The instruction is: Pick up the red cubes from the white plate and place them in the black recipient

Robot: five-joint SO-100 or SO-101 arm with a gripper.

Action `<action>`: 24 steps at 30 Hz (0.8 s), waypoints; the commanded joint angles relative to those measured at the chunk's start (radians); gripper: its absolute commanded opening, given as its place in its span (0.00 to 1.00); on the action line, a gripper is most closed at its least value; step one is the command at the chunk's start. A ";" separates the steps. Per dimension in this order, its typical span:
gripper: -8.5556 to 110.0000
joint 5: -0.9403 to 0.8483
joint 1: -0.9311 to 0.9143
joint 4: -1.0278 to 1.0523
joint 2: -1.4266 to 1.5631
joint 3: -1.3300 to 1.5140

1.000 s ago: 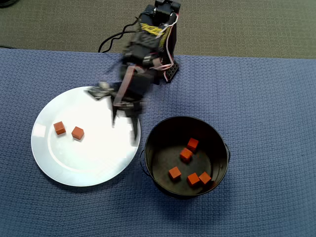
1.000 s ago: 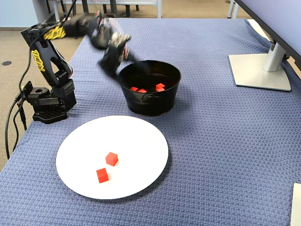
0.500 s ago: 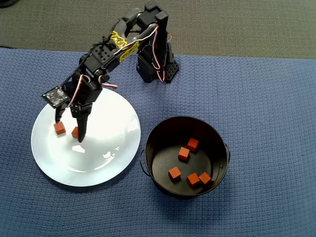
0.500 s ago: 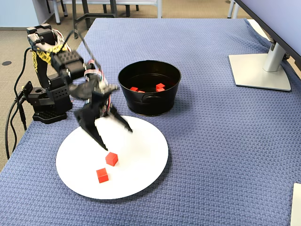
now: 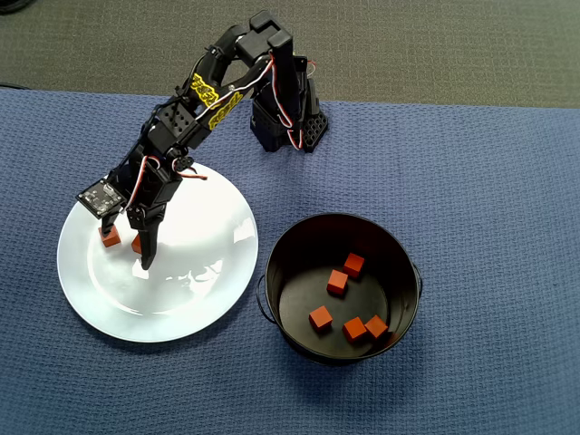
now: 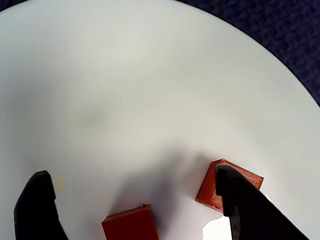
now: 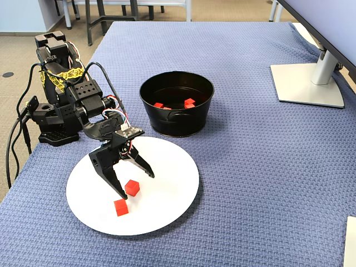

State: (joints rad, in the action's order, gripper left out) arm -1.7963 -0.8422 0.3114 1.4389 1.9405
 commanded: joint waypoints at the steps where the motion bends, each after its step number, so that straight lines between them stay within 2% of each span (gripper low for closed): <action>1: 0.37 0.028 0.034 -0.043 -0.002 0.000; 24: 0.33 0.100 0.075 -0.117 -0.043 0.071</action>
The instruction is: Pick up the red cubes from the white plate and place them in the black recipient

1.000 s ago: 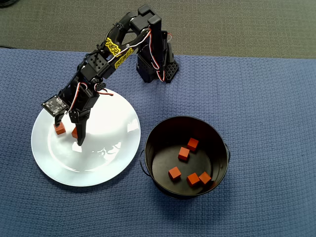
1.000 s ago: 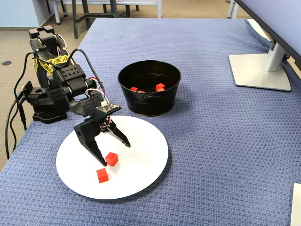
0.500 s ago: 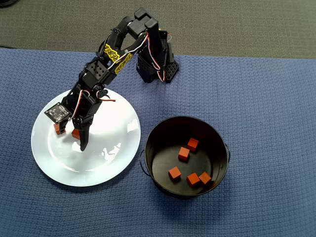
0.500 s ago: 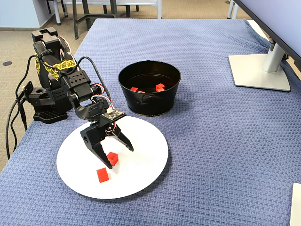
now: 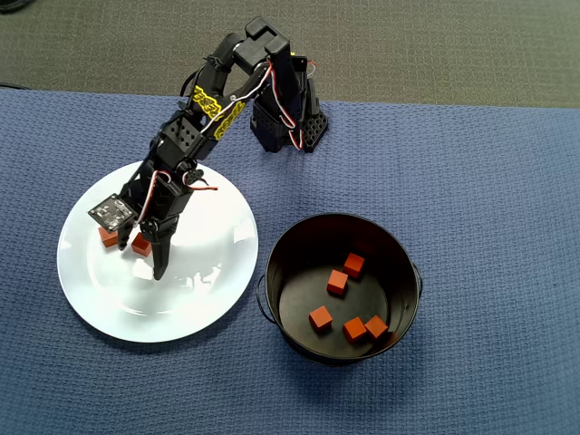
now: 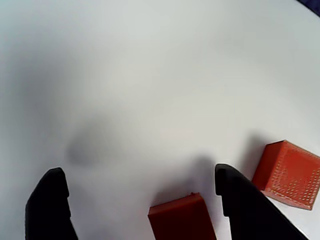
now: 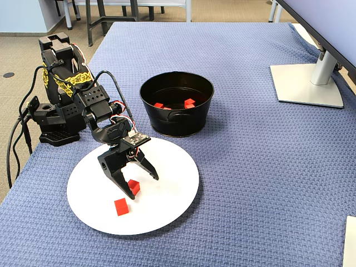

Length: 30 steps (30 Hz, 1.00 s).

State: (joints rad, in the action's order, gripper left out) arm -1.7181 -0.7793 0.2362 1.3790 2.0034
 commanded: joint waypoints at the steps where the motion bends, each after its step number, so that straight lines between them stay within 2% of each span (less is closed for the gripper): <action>1: 0.33 0.021 0.012 -0.041 0.018 0.014; 13: 0.31 0.018 0.020 -0.066 0.087 0.112; 20: 0.22 0.026 0.029 -0.066 0.130 0.153; 30: 0.15 0.025 0.028 -0.063 0.147 0.167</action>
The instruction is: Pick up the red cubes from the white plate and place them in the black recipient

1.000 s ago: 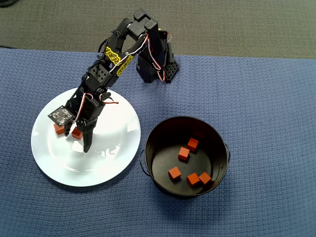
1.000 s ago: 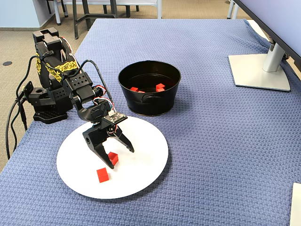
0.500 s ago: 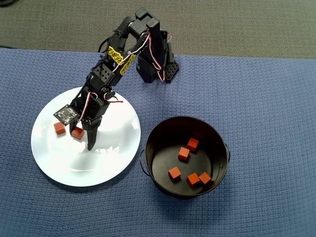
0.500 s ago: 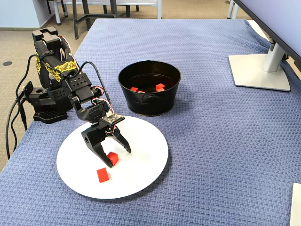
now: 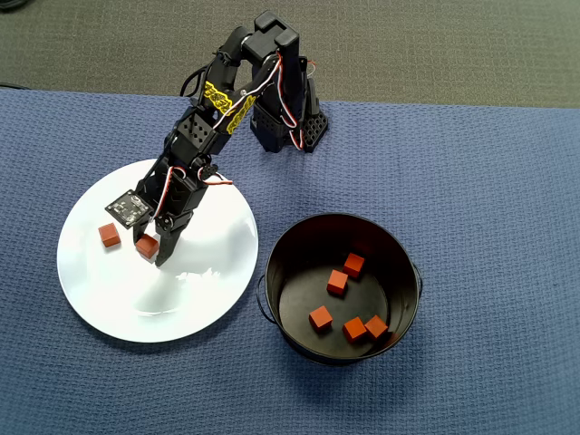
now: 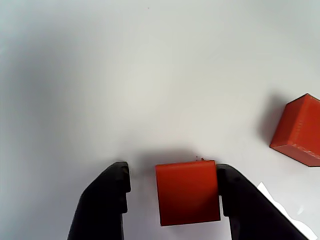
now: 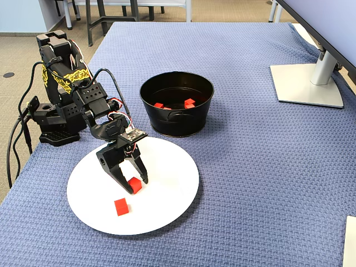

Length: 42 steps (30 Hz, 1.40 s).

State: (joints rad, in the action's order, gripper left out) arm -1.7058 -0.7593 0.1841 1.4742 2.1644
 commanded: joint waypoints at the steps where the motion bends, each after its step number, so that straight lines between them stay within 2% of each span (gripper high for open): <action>1: 0.13 0.012 0.008 -0.011 0.052 0.006; 9: 0.08 0.035 0.014 -0.011 0.067 0.018; 14: 0.07 0.123 0.025 -0.003 0.106 -0.026; 18: 0.07 0.232 0.034 0.137 0.175 -0.144; 23: 0.07 0.525 0.066 0.433 0.250 -0.397; 28: 0.07 0.954 0.156 0.795 0.304 -0.695; 32: 0.07 1.275 0.305 1.006 0.360 -0.854; 38: 0.07 1.614 0.681 1.106 0.408 -0.815; 42: 0.07 1.713 0.939 1.042 0.446 -0.664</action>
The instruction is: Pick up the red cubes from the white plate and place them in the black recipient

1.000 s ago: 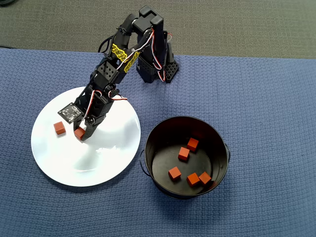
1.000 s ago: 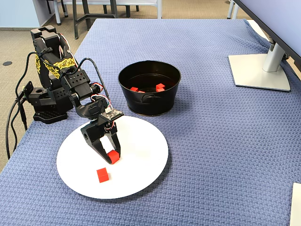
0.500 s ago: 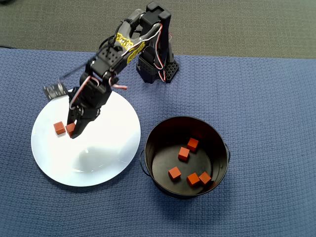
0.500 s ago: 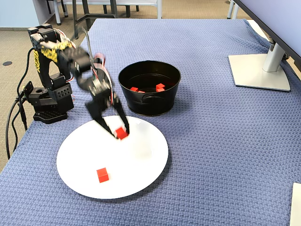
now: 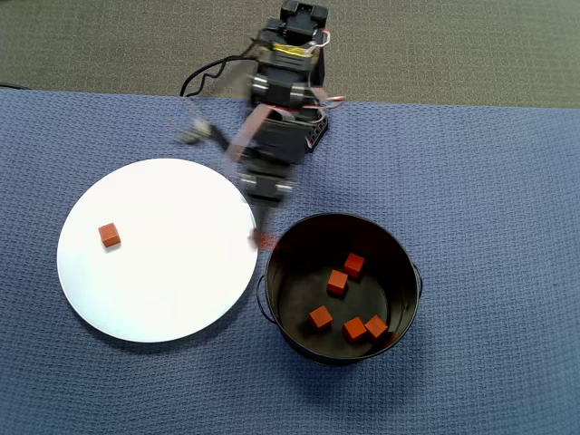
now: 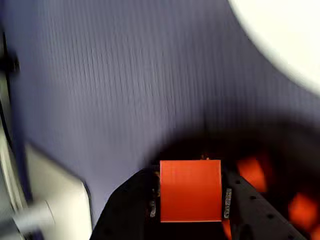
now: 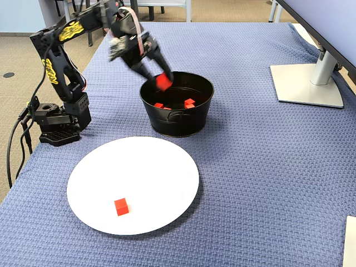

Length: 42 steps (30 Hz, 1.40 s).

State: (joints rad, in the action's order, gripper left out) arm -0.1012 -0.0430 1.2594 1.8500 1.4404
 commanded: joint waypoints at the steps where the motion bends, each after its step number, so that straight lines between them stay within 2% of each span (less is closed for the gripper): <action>1: 0.07 0.103 0.270 -0.051 0.077 0.084; 2: 0.10 0.077 0.316 -0.057 0.080 0.103; 4: 0.39 -0.034 0.380 -0.021 0.081 0.110; 5: 0.45 -0.080 0.385 0.006 0.087 0.100; 9: 0.45 -0.281 0.196 0.025 0.161 0.061; 12: 0.44 -0.566 -0.038 -0.021 0.207 0.107; 18: 0.42 -1.100 -0.523 -0.607 0.192 0.468; 21: 0.42 -1.325 -0.676 -0.908 0.115 0.632; 24: 0.44 -1.500 -0.775 -1.062 0.018 0.690; 35: 0.42 -1.597 -0.940 -1.241 -0.316 0.601; 42: 0.41 -1.620 -0.979 -1.388 -0.477 0.580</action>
State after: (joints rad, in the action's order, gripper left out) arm -1.7104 -1.0032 -0.0583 1.3944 2.0954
